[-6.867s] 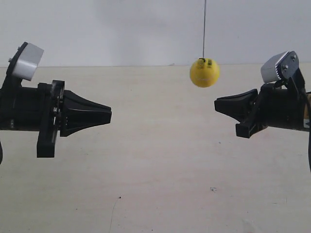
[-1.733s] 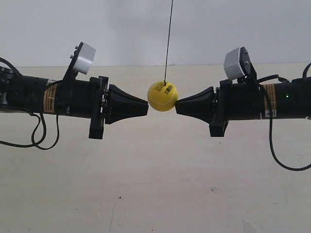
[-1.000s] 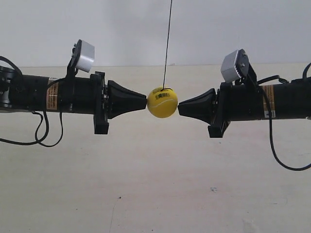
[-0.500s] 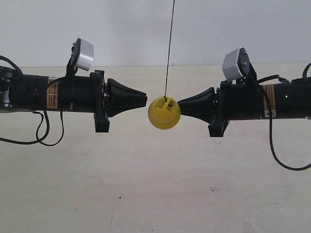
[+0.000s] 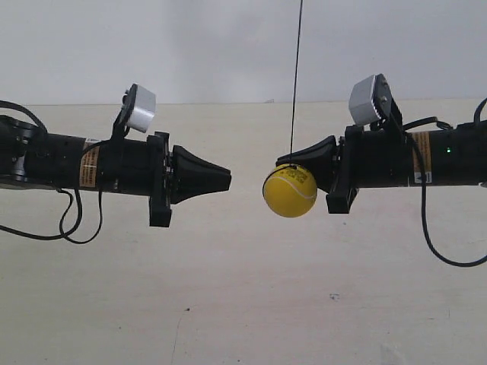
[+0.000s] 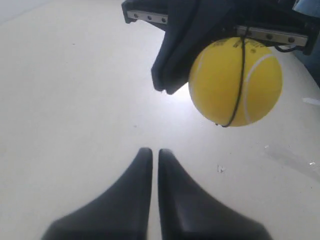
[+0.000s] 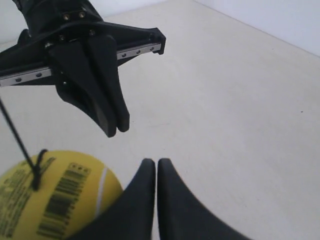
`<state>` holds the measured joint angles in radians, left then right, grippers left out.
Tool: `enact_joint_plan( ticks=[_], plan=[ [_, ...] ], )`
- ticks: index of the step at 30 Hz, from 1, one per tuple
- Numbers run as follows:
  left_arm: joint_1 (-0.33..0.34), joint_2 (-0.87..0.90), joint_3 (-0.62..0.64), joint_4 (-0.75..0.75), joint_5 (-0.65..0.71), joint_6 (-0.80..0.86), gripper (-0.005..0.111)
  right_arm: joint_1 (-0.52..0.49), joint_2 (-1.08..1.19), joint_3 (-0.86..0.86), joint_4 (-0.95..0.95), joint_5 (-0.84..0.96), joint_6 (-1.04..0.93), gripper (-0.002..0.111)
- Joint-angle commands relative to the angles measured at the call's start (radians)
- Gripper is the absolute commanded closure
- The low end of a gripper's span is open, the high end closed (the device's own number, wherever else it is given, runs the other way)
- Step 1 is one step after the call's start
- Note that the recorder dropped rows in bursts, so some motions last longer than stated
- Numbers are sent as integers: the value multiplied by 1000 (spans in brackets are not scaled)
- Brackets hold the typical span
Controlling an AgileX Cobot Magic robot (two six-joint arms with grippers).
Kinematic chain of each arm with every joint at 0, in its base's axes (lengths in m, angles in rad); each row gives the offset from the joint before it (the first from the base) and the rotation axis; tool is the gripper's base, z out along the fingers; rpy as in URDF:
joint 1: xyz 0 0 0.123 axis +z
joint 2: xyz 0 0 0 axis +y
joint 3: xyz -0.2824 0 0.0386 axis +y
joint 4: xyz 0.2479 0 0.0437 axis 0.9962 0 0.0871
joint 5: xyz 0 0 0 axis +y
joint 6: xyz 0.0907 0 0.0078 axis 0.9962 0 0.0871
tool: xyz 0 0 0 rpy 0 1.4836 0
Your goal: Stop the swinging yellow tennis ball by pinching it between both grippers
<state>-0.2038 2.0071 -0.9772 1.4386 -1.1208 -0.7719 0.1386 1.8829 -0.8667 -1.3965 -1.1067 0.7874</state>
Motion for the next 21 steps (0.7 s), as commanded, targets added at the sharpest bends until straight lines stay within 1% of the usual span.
enact_joint_plan(
  ticks=[1,5,10,21],
  plan=[
    [-17,6,-7,2,-34,16,102,1,-1,-5,4,-11,-6,108],
    [-71,6,-28,9,1,17,102,1,-1,-5,4,5,-7,108],
    [-134,6,-48,9,89,17,102,1,-1,-5,1,82,-8,108],
    [-139,6,-53,-5,97,17,102,1,-1,-5,-2,80,-5,108]
  ],
)
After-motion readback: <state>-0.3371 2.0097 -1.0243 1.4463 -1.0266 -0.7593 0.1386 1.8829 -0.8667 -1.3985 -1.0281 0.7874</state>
